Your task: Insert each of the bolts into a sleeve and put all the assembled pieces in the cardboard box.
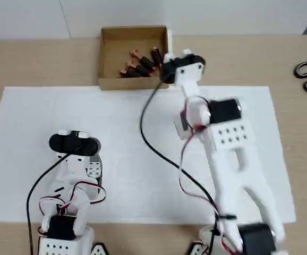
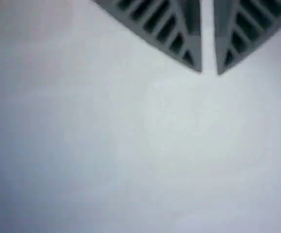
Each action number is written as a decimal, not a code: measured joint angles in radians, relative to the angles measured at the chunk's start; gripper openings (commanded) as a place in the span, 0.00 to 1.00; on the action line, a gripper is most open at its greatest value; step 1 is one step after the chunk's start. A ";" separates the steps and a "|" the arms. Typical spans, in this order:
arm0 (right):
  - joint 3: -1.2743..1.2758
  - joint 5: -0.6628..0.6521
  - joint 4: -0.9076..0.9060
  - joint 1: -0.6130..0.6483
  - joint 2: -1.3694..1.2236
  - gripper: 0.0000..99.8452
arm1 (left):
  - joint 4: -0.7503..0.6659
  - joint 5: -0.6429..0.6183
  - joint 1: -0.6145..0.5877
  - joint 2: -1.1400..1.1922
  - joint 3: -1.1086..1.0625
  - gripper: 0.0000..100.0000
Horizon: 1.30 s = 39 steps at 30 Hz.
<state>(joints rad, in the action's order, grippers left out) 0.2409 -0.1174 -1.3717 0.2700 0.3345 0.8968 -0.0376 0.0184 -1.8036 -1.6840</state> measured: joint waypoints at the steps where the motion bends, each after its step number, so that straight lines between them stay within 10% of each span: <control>1: 0.060 0.000 0.048 -0.012 0.040 0.12 | 0.000 0.000 0.000 0.000 0.000 0.01; 21: 1.028 0.000 0.545 -0.086 0.764 0.00 | 0.000 0.000 0.000 0.000 0.000 0.01; 31: 1.433 0.000 0.560 -0.215 1.416 0.00 | 0.000 0.000 0.000 0.000 0.000 0.01; 39: 1.439 0.000 0.494 -0.348 1.430 0.00 | 0.000 0.000 0.000 0.000 0.000 0.01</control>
<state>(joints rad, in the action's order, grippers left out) 1.6801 -0.1174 -0.8777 -0.0783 1.7645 0.8968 -0.0376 0.0184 -1.8036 -1.6840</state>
